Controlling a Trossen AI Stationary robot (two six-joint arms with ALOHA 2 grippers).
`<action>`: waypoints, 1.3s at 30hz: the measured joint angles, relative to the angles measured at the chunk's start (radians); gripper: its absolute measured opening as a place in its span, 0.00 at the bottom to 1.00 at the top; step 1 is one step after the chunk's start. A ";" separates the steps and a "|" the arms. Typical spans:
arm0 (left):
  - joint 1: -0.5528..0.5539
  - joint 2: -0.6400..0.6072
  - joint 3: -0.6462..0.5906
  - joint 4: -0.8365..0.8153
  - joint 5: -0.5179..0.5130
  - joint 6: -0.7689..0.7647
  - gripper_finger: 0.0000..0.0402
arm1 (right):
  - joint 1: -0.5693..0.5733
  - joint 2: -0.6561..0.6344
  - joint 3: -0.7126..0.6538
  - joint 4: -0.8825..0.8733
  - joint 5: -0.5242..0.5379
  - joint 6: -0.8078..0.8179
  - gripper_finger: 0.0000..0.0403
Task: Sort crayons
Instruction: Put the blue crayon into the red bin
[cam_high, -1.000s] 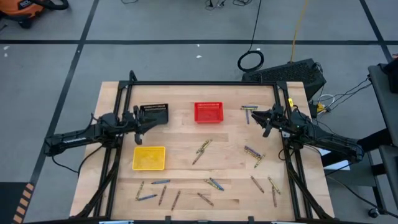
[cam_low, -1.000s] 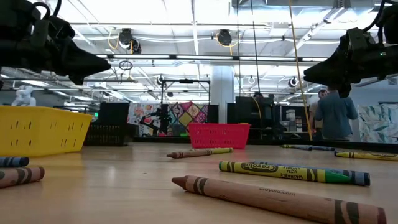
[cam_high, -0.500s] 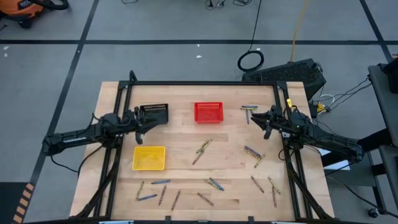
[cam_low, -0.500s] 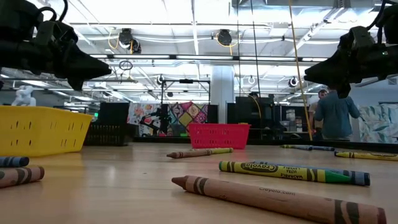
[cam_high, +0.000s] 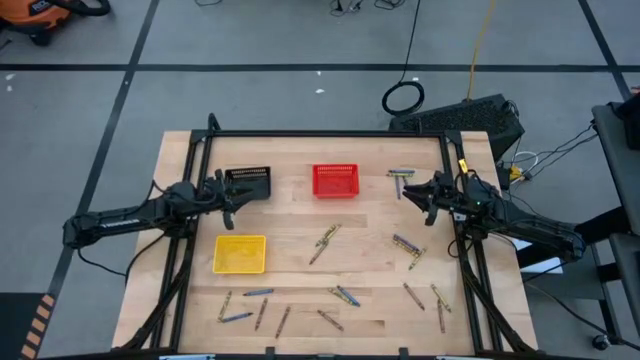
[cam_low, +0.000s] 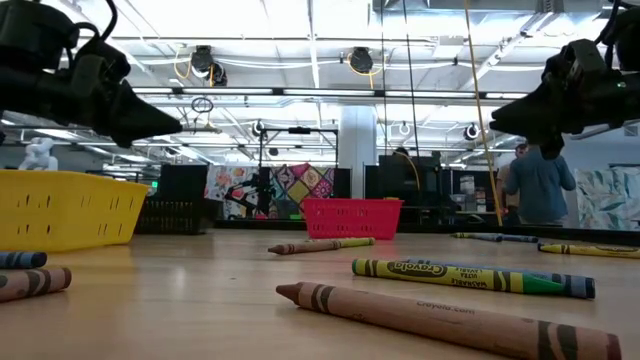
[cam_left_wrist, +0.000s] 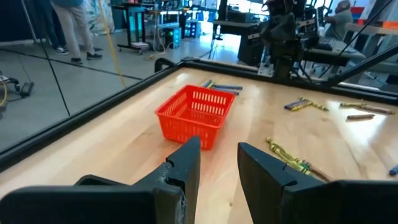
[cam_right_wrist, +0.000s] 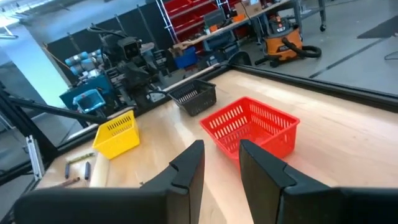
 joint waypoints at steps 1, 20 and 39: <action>0.000 0.004 0.000 0.000 -0.001 0.001 0.28 | 0.000 0.000 0.000 -0.003 0.011 0.002 0.22; 0.000 0.020 0.000 -0.002 -0.009 -0.051 0.28 | 0.000 0.000 -0.003 0.010 0.028 -0.024 0.22; -0.002 0.121 0.000 -0.007 -0.001 -0.454 0.28 | 0.000 0.000 -0.004 0.010 0.028 -0.024 0.22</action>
